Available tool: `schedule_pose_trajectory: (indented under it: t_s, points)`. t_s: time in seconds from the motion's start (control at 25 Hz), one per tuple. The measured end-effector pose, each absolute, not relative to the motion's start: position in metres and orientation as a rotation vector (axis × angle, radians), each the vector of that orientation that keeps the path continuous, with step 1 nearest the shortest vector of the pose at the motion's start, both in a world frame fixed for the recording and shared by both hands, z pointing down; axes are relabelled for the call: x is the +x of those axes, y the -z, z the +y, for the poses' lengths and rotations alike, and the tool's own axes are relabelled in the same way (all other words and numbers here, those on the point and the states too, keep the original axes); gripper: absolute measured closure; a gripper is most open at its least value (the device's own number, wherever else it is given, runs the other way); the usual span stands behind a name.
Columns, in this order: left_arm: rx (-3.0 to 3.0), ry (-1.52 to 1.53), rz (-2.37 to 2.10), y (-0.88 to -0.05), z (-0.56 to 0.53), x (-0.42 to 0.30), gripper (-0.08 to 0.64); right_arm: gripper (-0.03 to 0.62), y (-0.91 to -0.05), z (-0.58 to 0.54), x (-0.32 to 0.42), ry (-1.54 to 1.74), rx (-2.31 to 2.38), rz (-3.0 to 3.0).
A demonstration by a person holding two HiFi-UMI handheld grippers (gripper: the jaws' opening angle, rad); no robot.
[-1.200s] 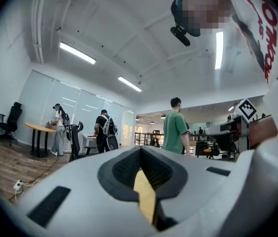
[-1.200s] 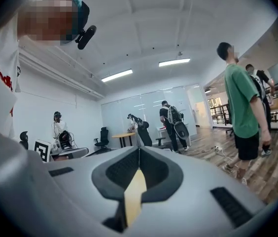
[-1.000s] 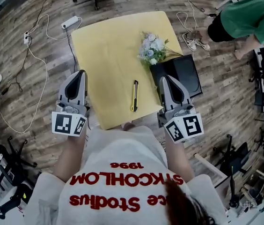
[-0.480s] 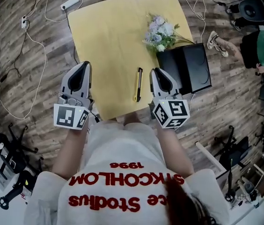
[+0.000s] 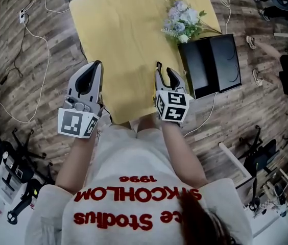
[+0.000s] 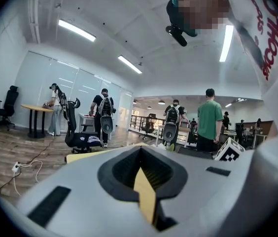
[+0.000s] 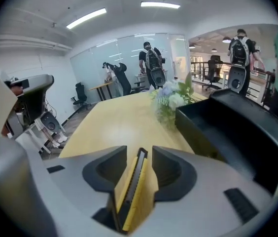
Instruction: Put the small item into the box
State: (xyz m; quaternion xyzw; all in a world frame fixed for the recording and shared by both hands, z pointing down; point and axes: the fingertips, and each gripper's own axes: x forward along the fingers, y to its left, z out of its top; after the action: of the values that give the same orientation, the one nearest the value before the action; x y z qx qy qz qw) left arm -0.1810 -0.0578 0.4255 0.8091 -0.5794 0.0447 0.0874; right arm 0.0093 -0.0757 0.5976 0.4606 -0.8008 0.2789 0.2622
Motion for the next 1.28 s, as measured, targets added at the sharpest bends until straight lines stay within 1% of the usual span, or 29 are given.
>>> schedule_pose_trajectory:
  t_s: [0.2, 0.36, 0.44, 0.64, 0.72, 0.76, 0.96, 1.28]
  points:
    - [2.395, -0.151, -1.7, -0.435, -0.055, -0.179, 0.554, 0.402, -0.627, -0.07, 0.008, -0.767, 1.262, -2.063]
    - [2.389, -0.156, -1.687, -0.44, -0.052, -0.178, 0.554, 0.391, -0.635, -0.068, 0.004, -0.722, 1.245, -2.036]
    - [2.39, -0.15, -1.688, -0.439, -0.052, -0.178, 0.554, 0.411, -0.635, -0.067, 0.001, -0.718, 1.229, -2.038]
    - [2.387, -0.15, -1.702, -0.438, -0.052, -0.177, 0.554, 0.416, -0.637, -0.068, -0.001, -0.731, 1.216, -2.037]
    - [2.382, -0.152, -1.709, -0.438, -0.053, -0.177, 0.554, 0.457, -0.637, -0.07, 0.0, -0.747, 1.225, -2.046]
    - [2.379, -0.151, -1.713, -0.438, -0.052, -0.178, 0.554, 0.465, -0.636, -0.071, 0.002, -0.754, 1.236, -2.051]
    - [2.379, -0.131, -1.747, -0.43, -0.052, -0.179, 0.554, 0.474, -0.612, -0.084, 0.012, -0.731, 1.281, -2.15]
    - [2.394, -0.098, -1.821, -0.404, -0.055, -0.181, 0.554, 0.476, -0.546, -0.105, 0.017, -0.668, 1.29, -2.356]
